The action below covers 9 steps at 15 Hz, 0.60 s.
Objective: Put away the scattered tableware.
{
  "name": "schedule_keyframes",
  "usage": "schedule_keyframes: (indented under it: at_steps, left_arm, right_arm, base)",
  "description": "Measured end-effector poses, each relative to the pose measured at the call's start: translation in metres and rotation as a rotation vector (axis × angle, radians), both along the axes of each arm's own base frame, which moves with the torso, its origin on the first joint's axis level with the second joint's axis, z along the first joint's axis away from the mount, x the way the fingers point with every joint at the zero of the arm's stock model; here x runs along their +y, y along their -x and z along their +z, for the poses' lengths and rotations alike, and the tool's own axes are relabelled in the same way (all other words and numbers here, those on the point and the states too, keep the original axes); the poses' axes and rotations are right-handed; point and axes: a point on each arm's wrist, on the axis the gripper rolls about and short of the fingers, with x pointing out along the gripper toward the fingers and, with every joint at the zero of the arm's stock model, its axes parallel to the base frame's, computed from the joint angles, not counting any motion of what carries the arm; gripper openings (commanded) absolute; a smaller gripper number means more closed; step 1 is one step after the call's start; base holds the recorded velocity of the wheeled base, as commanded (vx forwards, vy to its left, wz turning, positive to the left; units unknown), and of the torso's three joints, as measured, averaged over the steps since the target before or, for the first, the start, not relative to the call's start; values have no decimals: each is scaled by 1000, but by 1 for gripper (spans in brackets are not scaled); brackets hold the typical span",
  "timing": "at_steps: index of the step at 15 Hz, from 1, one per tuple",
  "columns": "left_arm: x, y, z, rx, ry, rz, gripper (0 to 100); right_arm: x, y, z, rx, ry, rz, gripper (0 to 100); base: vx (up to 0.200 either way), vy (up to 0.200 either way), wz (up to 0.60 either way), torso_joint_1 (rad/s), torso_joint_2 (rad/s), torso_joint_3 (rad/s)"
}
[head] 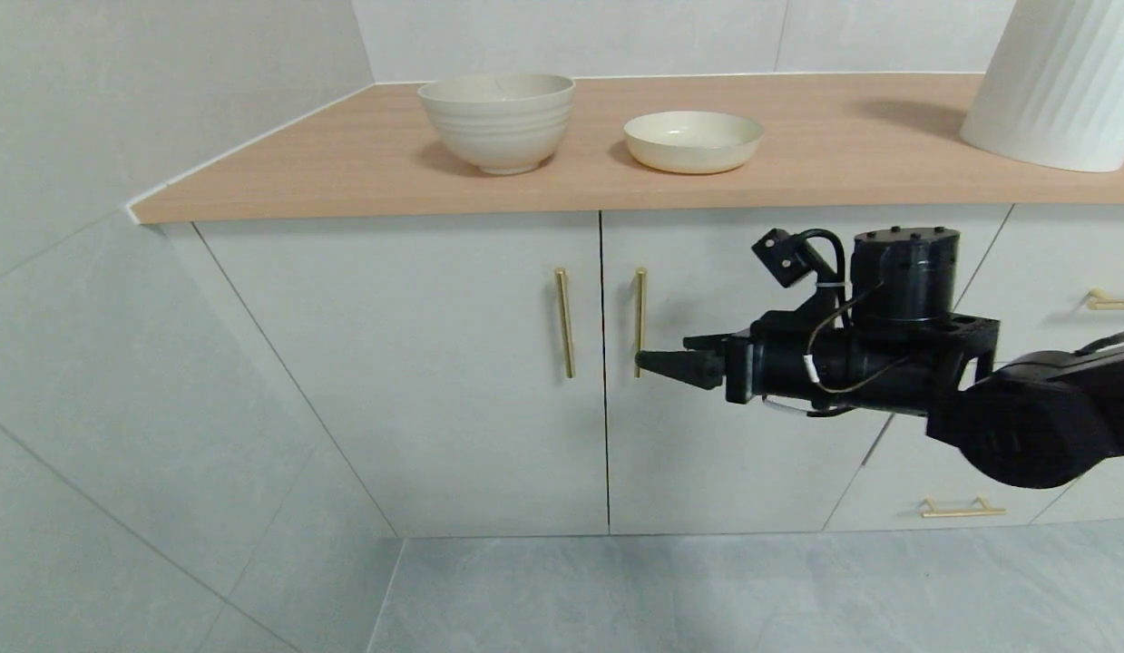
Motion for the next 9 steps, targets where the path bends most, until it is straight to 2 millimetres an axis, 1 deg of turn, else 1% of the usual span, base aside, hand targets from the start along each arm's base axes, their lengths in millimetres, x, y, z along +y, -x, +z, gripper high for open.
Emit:
schedule_keyframes:
  at_steps: [1,3,5,9]
  left_arm:
    - [0,0,0,0,0,0,100]
    - [0,0,0,0,0,0,100]
    - [0,0,0,0,0,0,100]
    - [0,0,0,0,0,0,100]
  right_arm:
    - [8,-8,-4,-47,-22,-53,100]
    - [20,-18,-13,-84,-49,-103,100]
    - [27,-24,-24,-60,-51,-106,100]
    - [37,-31,-26,-4,-124,-109,100]
  base:
    - [0,0,0,0,0,0]
    - [0,0,0,0,0,0]
    - [0,0,0,0,0,0]
    - [0,0,0,0,0,0]
